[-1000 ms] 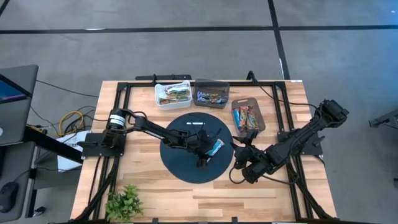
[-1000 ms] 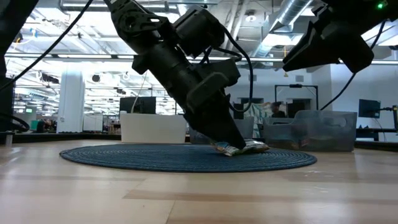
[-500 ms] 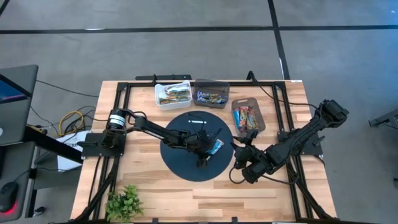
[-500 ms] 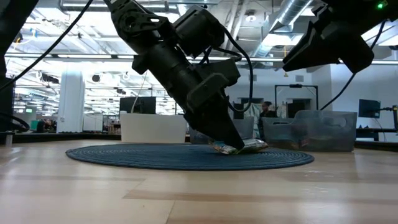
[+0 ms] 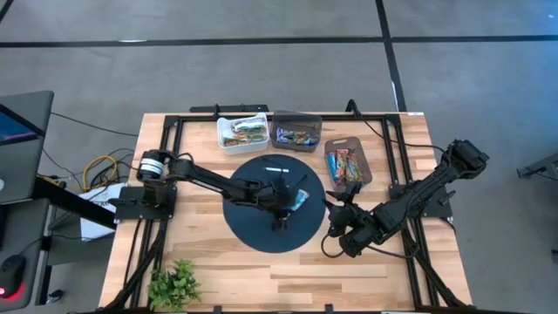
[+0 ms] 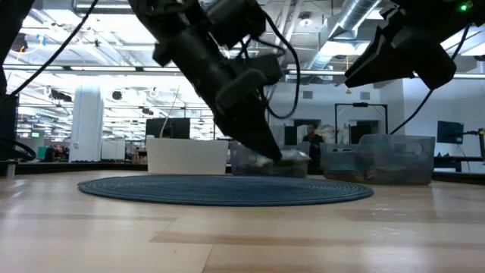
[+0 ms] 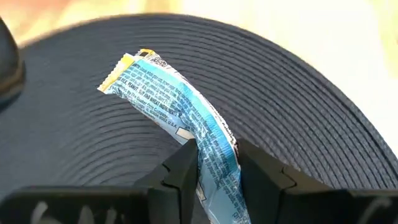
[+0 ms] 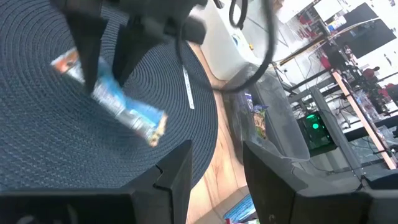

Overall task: Pick and place Granola Bars by type
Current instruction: Put the yellow granola bar into the white bin, then return to Home Position

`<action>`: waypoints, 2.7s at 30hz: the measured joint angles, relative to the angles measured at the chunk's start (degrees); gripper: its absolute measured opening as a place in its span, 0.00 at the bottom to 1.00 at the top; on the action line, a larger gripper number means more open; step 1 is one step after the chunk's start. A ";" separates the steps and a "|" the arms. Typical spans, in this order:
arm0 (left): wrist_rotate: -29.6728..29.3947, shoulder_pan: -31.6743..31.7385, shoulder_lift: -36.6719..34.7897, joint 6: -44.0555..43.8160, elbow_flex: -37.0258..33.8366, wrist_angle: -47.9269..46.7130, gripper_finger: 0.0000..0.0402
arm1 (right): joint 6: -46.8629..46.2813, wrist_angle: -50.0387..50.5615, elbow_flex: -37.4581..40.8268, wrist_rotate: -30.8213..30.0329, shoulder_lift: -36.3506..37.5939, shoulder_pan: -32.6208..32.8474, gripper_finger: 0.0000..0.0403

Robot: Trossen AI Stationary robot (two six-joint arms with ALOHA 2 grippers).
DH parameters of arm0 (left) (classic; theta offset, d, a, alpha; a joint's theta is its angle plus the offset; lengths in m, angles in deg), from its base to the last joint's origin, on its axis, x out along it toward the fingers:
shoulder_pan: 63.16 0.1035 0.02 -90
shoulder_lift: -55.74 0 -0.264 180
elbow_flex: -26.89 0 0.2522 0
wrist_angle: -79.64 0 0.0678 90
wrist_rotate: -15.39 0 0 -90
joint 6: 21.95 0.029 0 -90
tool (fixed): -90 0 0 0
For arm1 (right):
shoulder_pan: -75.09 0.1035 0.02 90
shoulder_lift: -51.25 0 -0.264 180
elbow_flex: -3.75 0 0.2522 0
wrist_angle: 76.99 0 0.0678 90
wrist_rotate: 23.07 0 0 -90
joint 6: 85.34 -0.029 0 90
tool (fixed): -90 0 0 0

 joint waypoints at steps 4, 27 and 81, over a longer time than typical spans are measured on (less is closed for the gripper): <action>-5.21 -0.89 -3.51 0.36 0.02 -4.42 0.24 | 0.00 -0.01 0.00 0.00 -0.01 0.00 0.33; -37.13 14.34 -21.30 29.73 0.13 -40.26 0.24 | -0.01 -0.52 0.00 0.67 -0.02 -2.97 0.33; -16.07 24.99 -40.32 33.94 3.45 -34.58 0.41 | 6.81 -0.79 -0.49 -12.76 0.40 -7.36 0.33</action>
